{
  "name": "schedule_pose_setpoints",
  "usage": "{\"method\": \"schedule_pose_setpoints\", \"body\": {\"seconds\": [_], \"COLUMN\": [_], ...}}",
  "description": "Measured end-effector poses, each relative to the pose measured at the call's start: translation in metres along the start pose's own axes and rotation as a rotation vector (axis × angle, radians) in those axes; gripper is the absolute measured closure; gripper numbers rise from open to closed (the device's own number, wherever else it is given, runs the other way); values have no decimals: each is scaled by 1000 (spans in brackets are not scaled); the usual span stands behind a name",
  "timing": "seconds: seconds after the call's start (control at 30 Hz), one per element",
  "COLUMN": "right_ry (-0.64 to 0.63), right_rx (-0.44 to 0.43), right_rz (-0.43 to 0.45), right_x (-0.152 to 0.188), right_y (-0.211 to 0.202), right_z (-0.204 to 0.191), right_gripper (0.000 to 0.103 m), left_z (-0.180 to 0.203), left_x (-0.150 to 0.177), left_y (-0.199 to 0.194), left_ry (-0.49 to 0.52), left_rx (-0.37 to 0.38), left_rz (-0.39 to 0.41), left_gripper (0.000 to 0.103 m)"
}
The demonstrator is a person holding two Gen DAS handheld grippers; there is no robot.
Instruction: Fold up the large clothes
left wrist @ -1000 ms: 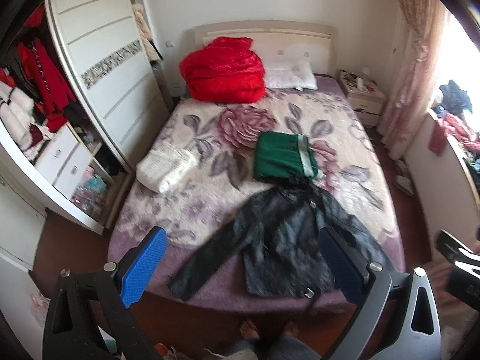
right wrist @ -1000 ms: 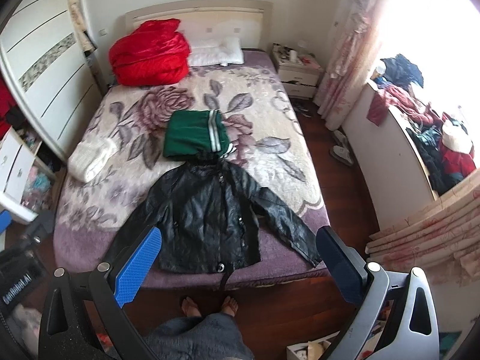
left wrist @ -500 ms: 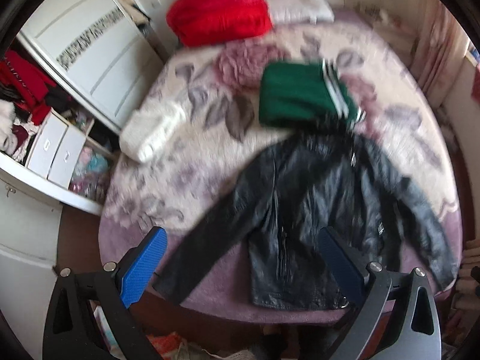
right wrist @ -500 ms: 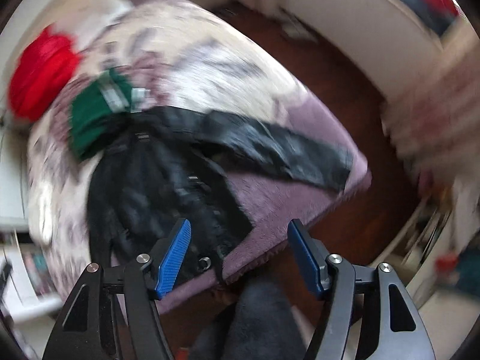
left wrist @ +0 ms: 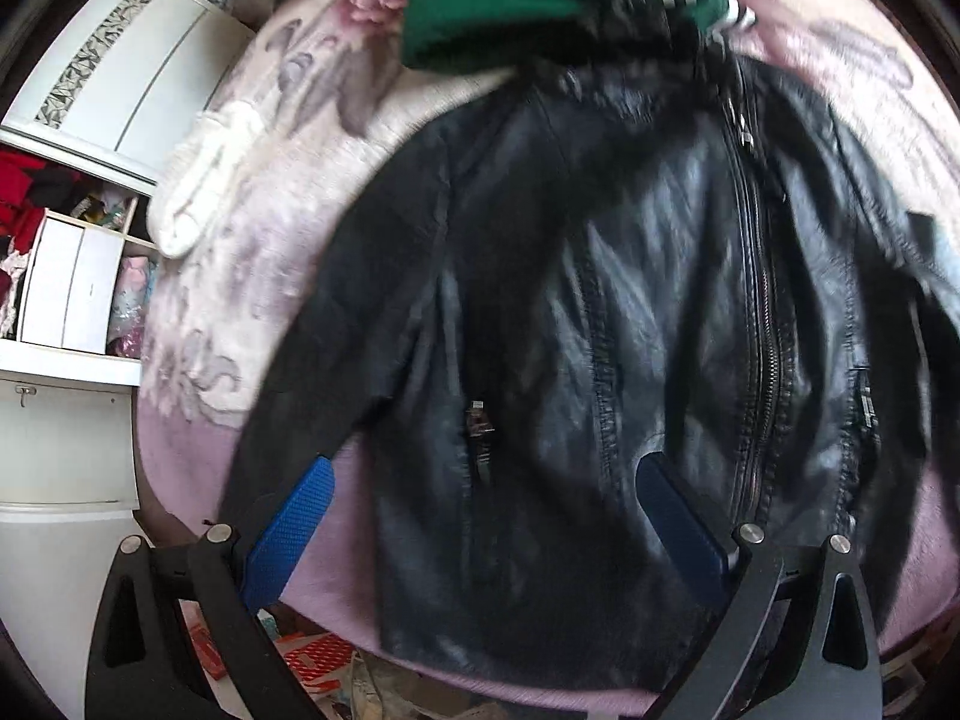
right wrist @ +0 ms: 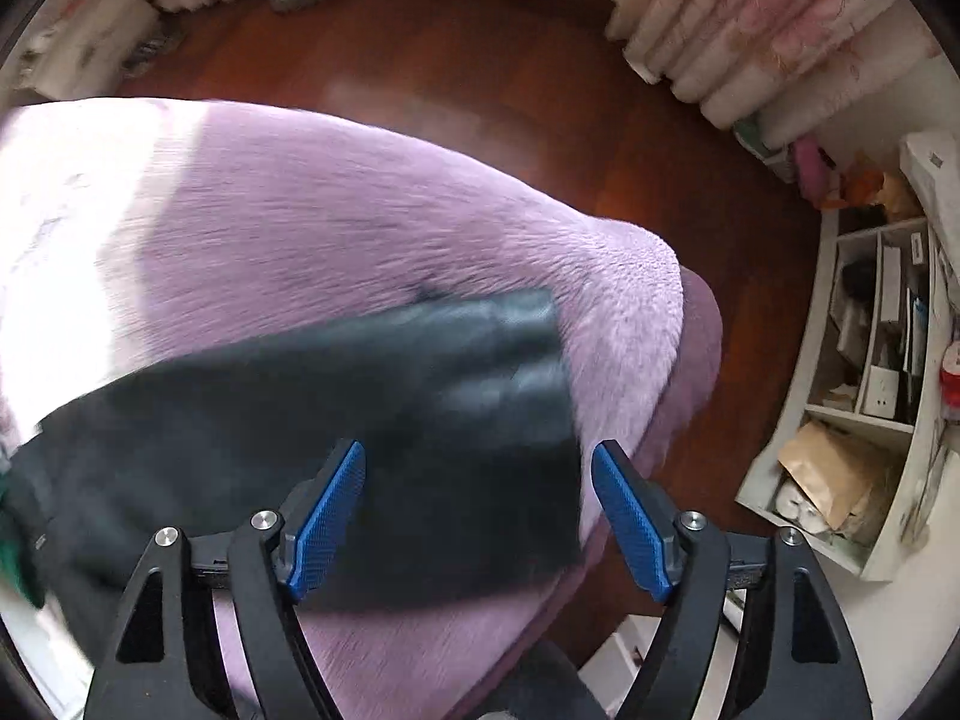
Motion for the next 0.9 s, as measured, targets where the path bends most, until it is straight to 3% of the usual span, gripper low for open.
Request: {"method": "schedule_pose_setpoints", "body": {"seconds": [0.07, 0.1, 0.13, 0.2, 0.23, 0.3, 0.37, 0.4, 0.47, 0.57, 0.63, 0.67, 0.8, 0.9], "right_ry": [2, -39, -77, -126, -133, -135, -102, -105, -102, -34, 69, 112, 255, 314], "right_rx": [-28, 0, 36, 49, 45, 82, 94, 102, 116, 38, -80, -146, -493, -637], "right_rz": [24, 67, 110, 162, 181, 237, 248, 205, 130, 103, 109, 94, -115, -129], "right_x": [-9, -13, -16, -18, -20, -29, -35, -37, -37, -31, -7, 7, 70, 86], "right_y": [6, 3, -1, -11, -18, -30, -28, -18, -8, -25, -49, -55, -25, 11], "right_z": [-6, -9, -9, -10, -10, -2, 9, 10, 13, 29, 37, 42, 13, -12], "right_gripper": [26, 33, 57, 82, 88, 90, 90, 90, 83, 69, 43, 39, 37, 37], "left_z": [13, 19, 24, 33, 37, 43, 50, 51, 55, 58, 60, 60, 61, 64], "left_x": [1, 2, 3, 6, 8, 11, 14, 14, 15, 12, 10, 10, 13, 15], "left_y": [11, 15, 19, 23, 25, 28, 28, 28, 26, 25, 26, 28, 38, 46], "left_ry": [15, 31, 51, 77, 94, 116, 133, 142, 160, 173, 174, 171, 134, 110], "left_rx": [2, -4, -7, -9, -7, -1, 9, 10, 14, 16, 22, 22, 34, 62], "left_rz": [-1, 6, 12, 19, 19, 12, 9, 11, 19, 36, 38, 33, -10, -45], "left_gripper": [0, 0, 0, 0, 0, 0, 0, 0, 0, 0, 0, 0, 0, 0]}}
Point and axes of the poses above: each gripper's, at about its wrist camera, not at the fingertips, and y roughly the way its jaws point, z to its right, x to its underside, the point moved 9 cm from there along y, roughly the way its jaws point, and after that the axes turned 4 degrees about z, right-handed, at the moved point
